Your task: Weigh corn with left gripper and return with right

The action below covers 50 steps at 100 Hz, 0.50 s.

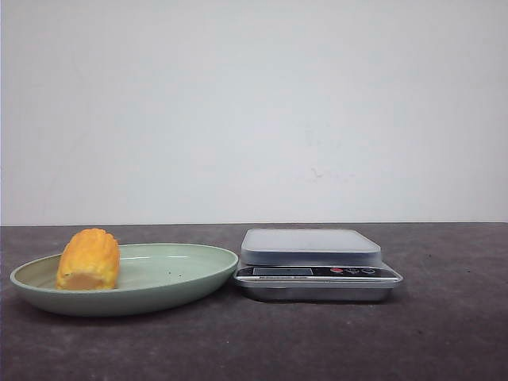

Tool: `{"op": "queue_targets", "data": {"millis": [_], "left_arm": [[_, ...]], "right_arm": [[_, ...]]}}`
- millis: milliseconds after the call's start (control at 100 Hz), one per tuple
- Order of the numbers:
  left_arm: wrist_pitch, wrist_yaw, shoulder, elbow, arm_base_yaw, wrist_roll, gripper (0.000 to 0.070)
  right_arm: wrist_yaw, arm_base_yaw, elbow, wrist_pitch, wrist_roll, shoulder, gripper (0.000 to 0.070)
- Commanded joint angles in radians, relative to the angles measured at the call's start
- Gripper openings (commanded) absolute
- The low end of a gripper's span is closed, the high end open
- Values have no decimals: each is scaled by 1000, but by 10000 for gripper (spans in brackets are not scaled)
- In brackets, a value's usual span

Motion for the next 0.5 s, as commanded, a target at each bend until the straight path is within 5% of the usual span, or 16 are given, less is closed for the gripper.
{"op": "queue_targets", "data": {"millis": [0,250,490], "left_arm": [[98,2,-5,-43,-2,67,551],[690,2,-155,-544,54,296,551],[1076,23,-275,-1023,200,306,551]], "right_arm": [[-2,4,-2,10,-7,0,12],[-2,4,-2,10,-7,0,12],[-2,4,-2,10,-7,0,12]]}}
